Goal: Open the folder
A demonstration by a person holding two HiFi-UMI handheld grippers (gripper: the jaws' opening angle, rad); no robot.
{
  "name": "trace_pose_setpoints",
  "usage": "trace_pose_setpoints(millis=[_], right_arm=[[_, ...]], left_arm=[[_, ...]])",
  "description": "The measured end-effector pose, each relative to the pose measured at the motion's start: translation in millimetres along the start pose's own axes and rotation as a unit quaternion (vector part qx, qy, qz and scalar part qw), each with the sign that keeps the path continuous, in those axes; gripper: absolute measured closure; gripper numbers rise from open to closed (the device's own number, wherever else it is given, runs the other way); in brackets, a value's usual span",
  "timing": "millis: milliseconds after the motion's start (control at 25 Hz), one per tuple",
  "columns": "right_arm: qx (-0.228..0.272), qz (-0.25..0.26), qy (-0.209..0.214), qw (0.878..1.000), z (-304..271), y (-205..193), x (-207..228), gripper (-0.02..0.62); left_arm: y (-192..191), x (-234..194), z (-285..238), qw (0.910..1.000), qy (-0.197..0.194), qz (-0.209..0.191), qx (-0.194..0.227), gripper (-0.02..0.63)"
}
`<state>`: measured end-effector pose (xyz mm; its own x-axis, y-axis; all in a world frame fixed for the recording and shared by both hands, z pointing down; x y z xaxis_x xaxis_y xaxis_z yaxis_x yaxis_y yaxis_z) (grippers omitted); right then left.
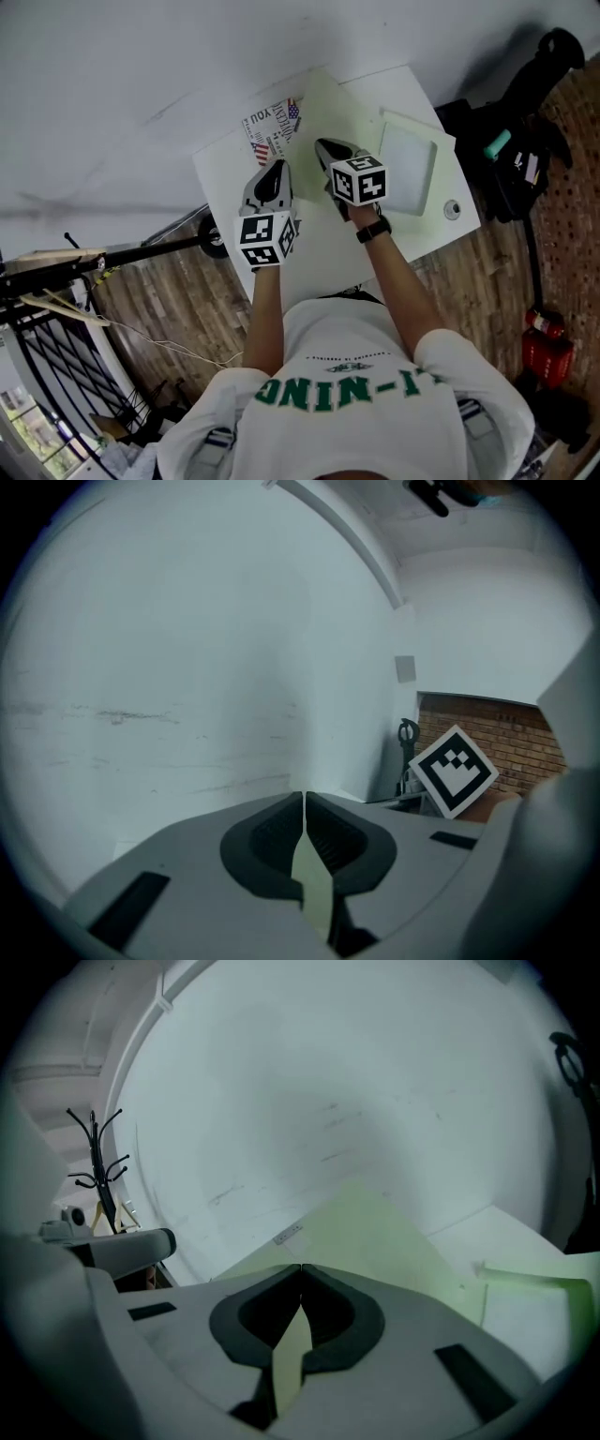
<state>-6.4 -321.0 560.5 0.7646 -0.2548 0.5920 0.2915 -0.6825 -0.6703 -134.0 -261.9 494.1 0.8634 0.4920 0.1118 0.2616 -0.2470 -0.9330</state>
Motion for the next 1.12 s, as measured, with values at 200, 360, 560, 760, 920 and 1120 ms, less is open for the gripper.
trace_pose_setpoints(millis=[200,360,560,760,920,1120], right_arm=[[0.06,-0.005,-0.042,0.997,81.7,7.5,20.5,0.578],[0.104,0.033,-0.098,0.989,150.9,13.3,33.9,0.578],[0.164,0.047,-0.141,0.975,234.9,12.9,41.9,0.578],[0.23,0.044,-0.189,0.954,303.5,8.1,42.3,0.578],[0.268,0.071,-0.233,0.932,343.9,0.4,36.8,0.58],[0.29,0.059,-0.243,0.924,375.1,-7.1,38.2,0.58]], left_arm=[[22.2,48.2,-2.2,0.9983,-0.048,-0.027,0.019,0.583],[44.7,93.5,-3.3,0.9941,-0.09,-0.047,0.037,0.583],[73.3,150.9,6.6,0.9863,-0.133,-0.072,0.064,0.583],[91.5,192.5,20.9,0.9779,-0.163,-0.096,0.089,0.583],[97.6,215.2,35.2,0.9736,-0.176,-0.104,0.102,0.583],[106.6,235.9,48.7,0.969,-0.185,-0.114,0.117,0.583]])
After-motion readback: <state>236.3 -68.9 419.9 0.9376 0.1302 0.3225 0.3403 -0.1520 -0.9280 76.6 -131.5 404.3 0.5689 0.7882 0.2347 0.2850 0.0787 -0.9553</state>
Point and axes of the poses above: the fingertips, and each gripper's own axes: z backward along the fingers, x to its right, y out of its top, the point moved 5 cm from there along z, backward along the fingers, and after that the axes turned 15 degrees about -z, right-handed, at the moved point
